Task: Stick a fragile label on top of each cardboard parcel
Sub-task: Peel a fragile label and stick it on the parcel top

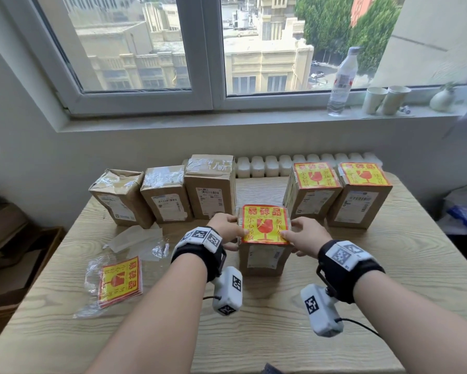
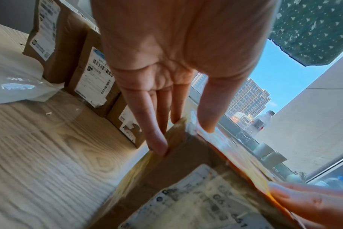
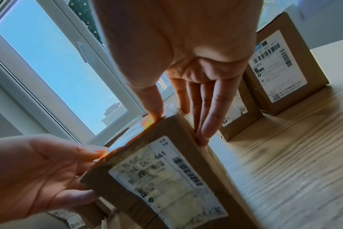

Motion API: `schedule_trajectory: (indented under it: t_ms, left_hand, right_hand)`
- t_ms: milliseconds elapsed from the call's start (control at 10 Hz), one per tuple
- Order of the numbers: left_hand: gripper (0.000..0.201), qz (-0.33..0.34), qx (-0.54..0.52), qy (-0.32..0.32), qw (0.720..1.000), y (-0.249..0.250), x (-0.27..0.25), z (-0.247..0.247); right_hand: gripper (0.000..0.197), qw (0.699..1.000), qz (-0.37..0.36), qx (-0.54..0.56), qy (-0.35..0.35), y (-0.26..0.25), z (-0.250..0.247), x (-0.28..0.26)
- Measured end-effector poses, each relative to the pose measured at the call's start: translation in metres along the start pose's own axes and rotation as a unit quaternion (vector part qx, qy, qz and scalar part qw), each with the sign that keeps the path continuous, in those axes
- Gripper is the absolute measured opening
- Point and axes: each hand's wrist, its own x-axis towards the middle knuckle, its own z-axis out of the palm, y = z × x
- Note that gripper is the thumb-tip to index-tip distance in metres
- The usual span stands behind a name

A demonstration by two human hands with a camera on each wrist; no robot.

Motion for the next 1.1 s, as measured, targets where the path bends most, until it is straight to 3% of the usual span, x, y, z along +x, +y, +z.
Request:
schedule_trajectory:
  t_ms: [200,500,700,800,900,1000,1100]
  left_hand:
    - [0.064,0.015,-0.032,0.036,0.999,0.028,0.007,0.003]
    - [0.054,0.059,0.028,0.058,0.996,0.057,0.058,0.003]
    - [0.042,0.023,0.030,0.073,0.997,0.053,0.100,0.006]
    - [0.048,-0.008,0.002,0.067,0.998,0.056,0.115,0.009]
    - [0.043,-0.035,-0.001,0.038,0.999,0.069,0.115,0.013]
    - [0.037,-0.018,0.026,0.055,0.998,0.077,0.123,0.016]
    - [0.035,0.033,0.264,0.015,0.964,0.086,0.127,0.018]
  right_hand:
    - [0.043,0.997,-0.026,0.047,0.056,-0.011,-0.024,0.023]
    - [0.042,0.995,-0.025,0.054,0.078,-0.024,-0.033,0.068]
    - [0.043,0.997,-0.055,-0.036,0.050,-0.033,-0.034,0.089]
    - [0.024,0.991,-0.071,-0.058,0.100,-0.034,-0.042,0.098]
    - [0.018,0.978,-0.073,-0.065,0.183,-0.035,-0.056,0.104]
    - [0.023,0.960,-0.078,-0.125,0.237,-0.028,-0.068,0.113]
    - [0.036,0.957,-0.072,-0.200,0.198,-0.015,-0.071,0.125]
